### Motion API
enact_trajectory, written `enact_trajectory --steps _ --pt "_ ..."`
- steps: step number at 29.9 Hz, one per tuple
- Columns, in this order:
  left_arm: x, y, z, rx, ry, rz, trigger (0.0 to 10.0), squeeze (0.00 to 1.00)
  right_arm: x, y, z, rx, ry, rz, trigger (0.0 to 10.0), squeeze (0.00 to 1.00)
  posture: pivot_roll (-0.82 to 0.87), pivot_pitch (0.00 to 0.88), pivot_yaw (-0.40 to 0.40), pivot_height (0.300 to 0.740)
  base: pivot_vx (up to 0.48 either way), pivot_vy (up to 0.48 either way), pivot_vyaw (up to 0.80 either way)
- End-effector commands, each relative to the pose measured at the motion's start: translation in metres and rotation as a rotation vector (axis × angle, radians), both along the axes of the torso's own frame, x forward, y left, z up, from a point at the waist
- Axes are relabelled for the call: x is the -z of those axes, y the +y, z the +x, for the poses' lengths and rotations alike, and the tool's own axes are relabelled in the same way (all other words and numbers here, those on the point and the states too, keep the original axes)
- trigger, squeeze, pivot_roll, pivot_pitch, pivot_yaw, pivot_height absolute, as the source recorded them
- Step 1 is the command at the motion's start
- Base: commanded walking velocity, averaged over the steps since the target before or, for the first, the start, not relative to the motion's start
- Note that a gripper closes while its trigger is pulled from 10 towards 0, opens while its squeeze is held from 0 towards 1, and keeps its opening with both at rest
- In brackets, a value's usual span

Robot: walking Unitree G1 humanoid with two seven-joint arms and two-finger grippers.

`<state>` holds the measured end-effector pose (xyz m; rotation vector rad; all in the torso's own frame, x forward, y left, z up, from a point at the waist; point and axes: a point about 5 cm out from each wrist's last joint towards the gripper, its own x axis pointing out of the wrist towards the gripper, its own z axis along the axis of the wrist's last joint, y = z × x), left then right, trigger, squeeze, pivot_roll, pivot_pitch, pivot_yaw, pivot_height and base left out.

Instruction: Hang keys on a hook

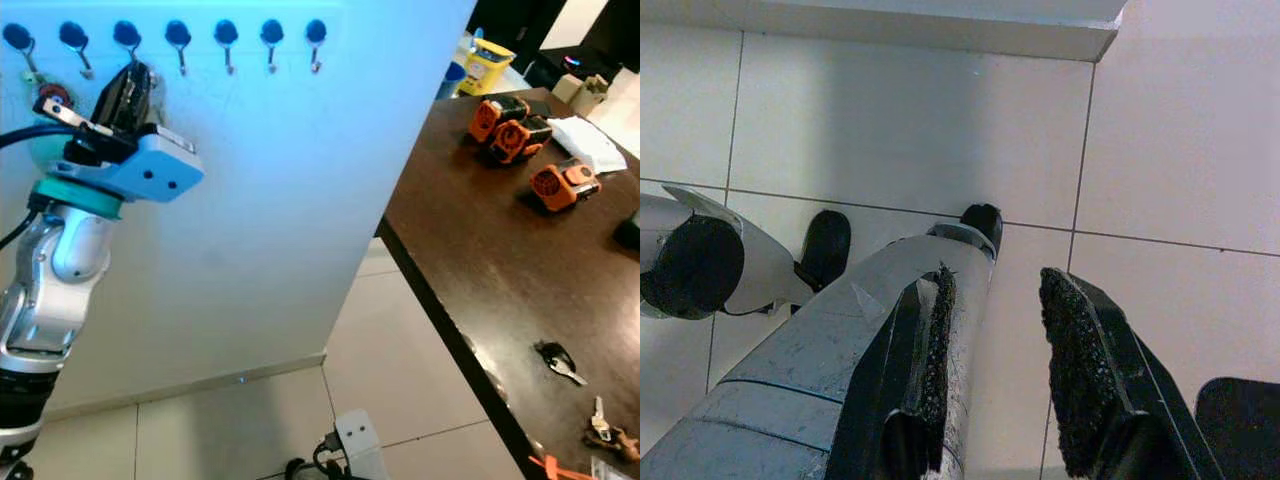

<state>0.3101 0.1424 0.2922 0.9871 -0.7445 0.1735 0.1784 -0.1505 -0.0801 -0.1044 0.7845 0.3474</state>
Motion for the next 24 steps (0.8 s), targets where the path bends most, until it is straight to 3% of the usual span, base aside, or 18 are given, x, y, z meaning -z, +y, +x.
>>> enact_trajectory --steps 1,4,8,9,10,13,16,17,24 --pt "0.028 0.002 0.006 -0.022 0.138 0.033 10.0 0.0 0.008 0.001 -0.015 -0.003 0.064 0.001 10.0 0.0 -0.1 0.103 -0.002 0.74 0.0 0.0 0.0" --pt "0.027 0.006 0.004 -0.074 0.093 0.075 10.0 0.0 0.008 0.001 -0.015 0.002 0.064 0.003 10.0 0.0 -0.1 0.106 0.001 0.74 0.0 0.0 0.0" --pt "0.023 0.008 0.004 -0.081 0.075 0.029 10.0 0.0 0.008 0.001 -0.015 0.011 0.064 0.005 10.0 0.0 -0.1 0.111 0.001 0.74 0.0 0.0 0.0" --pt "0.021 0.008 0.005 -0.069 0.079 0.001 10.0 0.91 0.008 0.001 -0.015 0.011 0.064 0.006 10.0 0.0 -0.1 0.111 0.0 0.74 0.0 0.0 0.0" --pt "0.02 0.008 0.005 -0.048 0.095 -0.041 10.0 1.0 0.008 0.001 -0.015 0.012 0.064 0.006 10.0 0.0 -0.1 0.111 0.0 0.74 0.0 0.0 0.0" --pt "0.017 0.006 0.006 0.011 0.129 -0.14 10.0 1.0 0.008 0.001 -0.014 0.013 0.064 0.008 10.0 0.0 -0.1 0.113 0.001 0.74 0.0 0.0 0.0" --pt "0.016 0.005 0.006 0.039 0.149 -0.187 10.0 1.0 0.008 0.001 -0.014 0.014 0.063 0.008 10.0 0.0 -0.1 0.113 0.001 0.74 0.0 0.0 0.0" --pt "0.014 0.004 0.005 0.055 0.153 -0.209 10.0 0.0 0.008 0.001 -0.014 0.015 0.063 0.009 10.0 0.0 -0.1 0.112 0.003 0.74 0.0 0.0 0.0" --pt "0.012 0.004 0.005 0.066 0.16 -0.269 10.0 0.0 0.008 0.002 -0.014 0.019 0.063 0.01 10.0 0.0 -0.1 0.11 0.004 0.74 0.0 0.0 0.0"
